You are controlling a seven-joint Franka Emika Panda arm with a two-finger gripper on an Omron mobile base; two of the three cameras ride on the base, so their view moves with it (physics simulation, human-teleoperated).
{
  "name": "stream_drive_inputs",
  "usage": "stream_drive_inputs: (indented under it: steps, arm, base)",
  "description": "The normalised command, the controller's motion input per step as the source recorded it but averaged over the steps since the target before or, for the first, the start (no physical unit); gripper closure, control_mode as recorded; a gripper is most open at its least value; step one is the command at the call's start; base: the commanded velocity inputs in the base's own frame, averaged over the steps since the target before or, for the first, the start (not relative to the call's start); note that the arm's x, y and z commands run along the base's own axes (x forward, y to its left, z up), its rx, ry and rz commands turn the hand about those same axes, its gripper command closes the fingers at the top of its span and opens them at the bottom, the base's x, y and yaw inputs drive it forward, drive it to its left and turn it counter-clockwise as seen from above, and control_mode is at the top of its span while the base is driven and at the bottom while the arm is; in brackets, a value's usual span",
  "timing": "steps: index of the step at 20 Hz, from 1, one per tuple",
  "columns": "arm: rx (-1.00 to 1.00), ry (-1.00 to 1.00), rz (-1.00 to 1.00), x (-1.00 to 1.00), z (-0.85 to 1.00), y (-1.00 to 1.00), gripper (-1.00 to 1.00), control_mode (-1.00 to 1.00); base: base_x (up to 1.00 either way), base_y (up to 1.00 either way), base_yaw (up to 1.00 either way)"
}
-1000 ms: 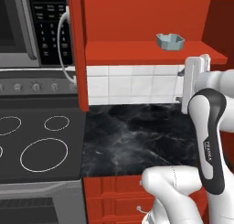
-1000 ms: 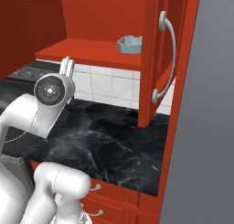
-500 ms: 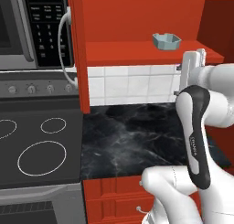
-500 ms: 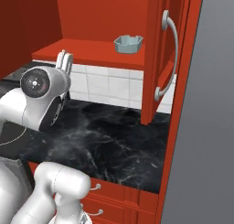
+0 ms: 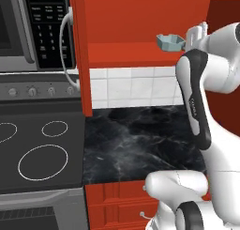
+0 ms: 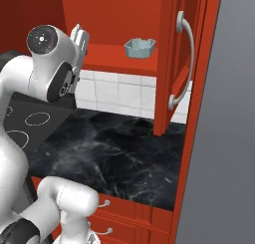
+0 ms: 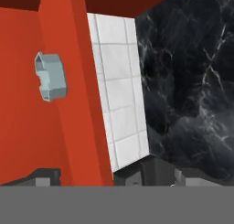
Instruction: Retrieve the tupperware and aluminum foil from the cabinet and place them on the dining counter near the plate with carrot and bell pepper to prepare for storing leftovers.
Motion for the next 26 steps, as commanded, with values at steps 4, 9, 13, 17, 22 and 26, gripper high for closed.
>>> stream_drive_inputs:
  steps: [4,9,13,17,22,26]
  arm:
    - [0.06,0.01,0.03,0.09,-0.09,-0.62,-1.0,-1.0]
    - [-0.11,-0.09,0.08,0.0,-0.34,-0.28,-1.0,-1.0]
    - [-0.42,-0.09,0.03,0.0,-0.19,-0.05,-1.0,-1.0]
    - [-0.49,-0.02,0.01,0.0,-0.06,-0.01,-1.0,-1.0]
    - [-0.47,0.0,0.0,0.12,-0.02,-0.01,-1.0,-1.0]
    - [-0.44,0.02,0.0,0.26,0.0,0.0,-1.0,-1.0]
  base:
    - [0.0,0.0,0.0]
    - [0.0,0.0,0.0]
    - [0.0,0.0,0.0]
    - [0.0,0.0,0.0]
    - [0.0,0.0,0.0]
    - [0.0,0.0,0.0]
